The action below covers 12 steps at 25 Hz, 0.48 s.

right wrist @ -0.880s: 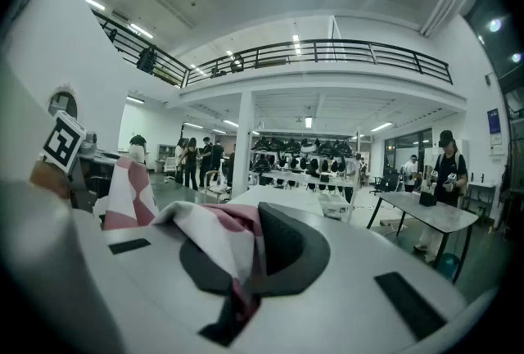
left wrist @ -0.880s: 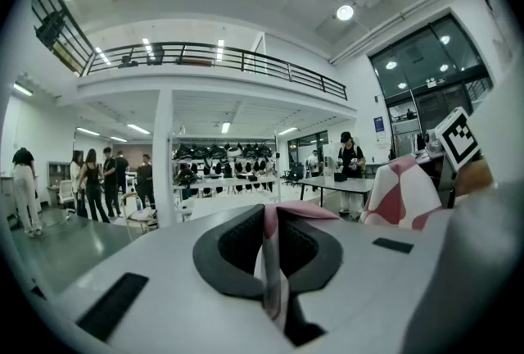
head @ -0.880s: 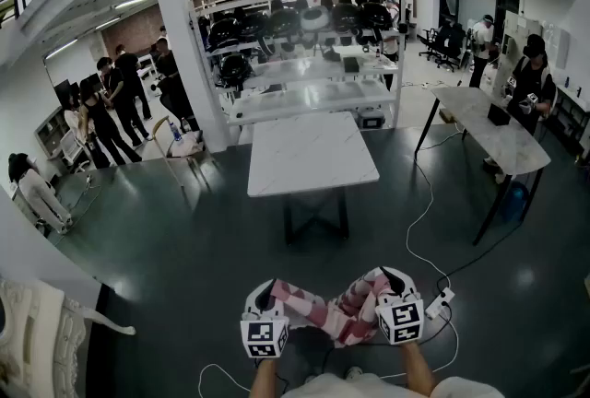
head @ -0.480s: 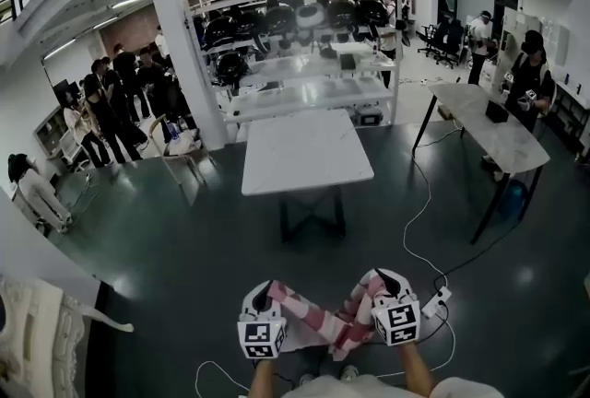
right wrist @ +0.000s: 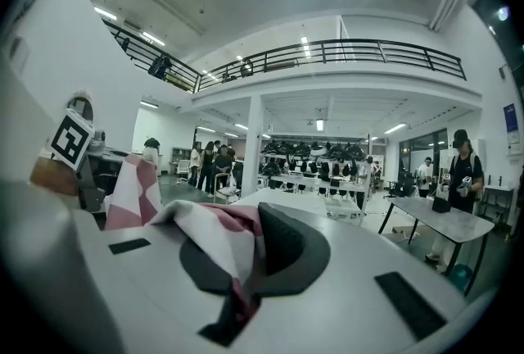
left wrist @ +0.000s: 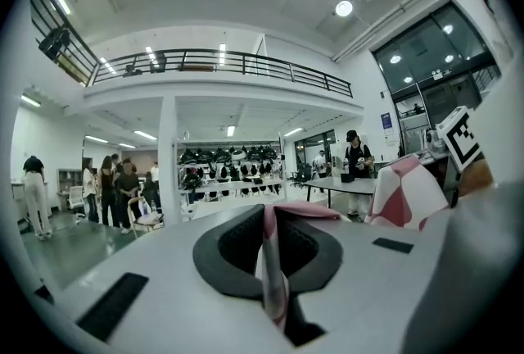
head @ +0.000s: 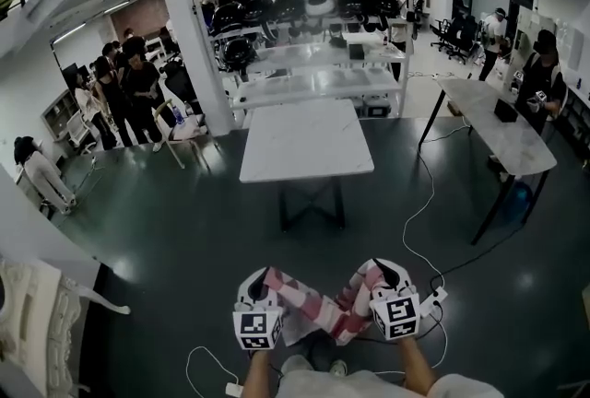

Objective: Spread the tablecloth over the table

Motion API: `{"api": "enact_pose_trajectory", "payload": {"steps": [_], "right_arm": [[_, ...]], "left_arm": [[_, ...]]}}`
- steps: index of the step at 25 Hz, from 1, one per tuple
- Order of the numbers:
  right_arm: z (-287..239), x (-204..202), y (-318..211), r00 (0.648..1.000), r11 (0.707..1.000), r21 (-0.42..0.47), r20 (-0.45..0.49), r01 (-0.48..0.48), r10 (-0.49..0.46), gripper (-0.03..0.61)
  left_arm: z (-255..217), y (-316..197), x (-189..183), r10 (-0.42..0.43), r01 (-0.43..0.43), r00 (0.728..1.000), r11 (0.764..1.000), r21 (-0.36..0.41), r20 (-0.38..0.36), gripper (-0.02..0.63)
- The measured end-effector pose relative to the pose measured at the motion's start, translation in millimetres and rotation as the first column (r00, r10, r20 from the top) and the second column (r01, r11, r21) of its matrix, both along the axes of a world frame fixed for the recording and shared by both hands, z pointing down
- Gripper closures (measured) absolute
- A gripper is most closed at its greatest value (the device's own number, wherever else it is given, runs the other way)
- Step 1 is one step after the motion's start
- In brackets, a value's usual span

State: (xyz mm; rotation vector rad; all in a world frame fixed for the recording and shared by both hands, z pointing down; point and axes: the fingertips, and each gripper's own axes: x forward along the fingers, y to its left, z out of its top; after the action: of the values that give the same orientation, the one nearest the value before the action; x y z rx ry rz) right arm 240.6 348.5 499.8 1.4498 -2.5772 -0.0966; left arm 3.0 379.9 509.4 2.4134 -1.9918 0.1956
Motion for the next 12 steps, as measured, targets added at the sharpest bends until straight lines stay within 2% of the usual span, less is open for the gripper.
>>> {"api": "enact_pose_trajectory", "payload": {"steps": [7, 12], "right_arm": [[1.2, 12.8, -24.8, 1.0, 1.0, 0.009, -0.002, 0.007, -0.007, 0.565], [-3.1, 16.0, -57.0, 1.0, 1.0, 0.023, 0.006, -0.008, 0.008, 0.565]], "left_arm": [[-0.3, -23.0, 6.1, -0.016, 0.016, 1.0, 1.0, 0.012, -0.004, 0.588], [-4.7, -57.3, 4.9, -0.009, 0.009, 1.0, 1.0, 0.027, -0.005, 0.587]]}}
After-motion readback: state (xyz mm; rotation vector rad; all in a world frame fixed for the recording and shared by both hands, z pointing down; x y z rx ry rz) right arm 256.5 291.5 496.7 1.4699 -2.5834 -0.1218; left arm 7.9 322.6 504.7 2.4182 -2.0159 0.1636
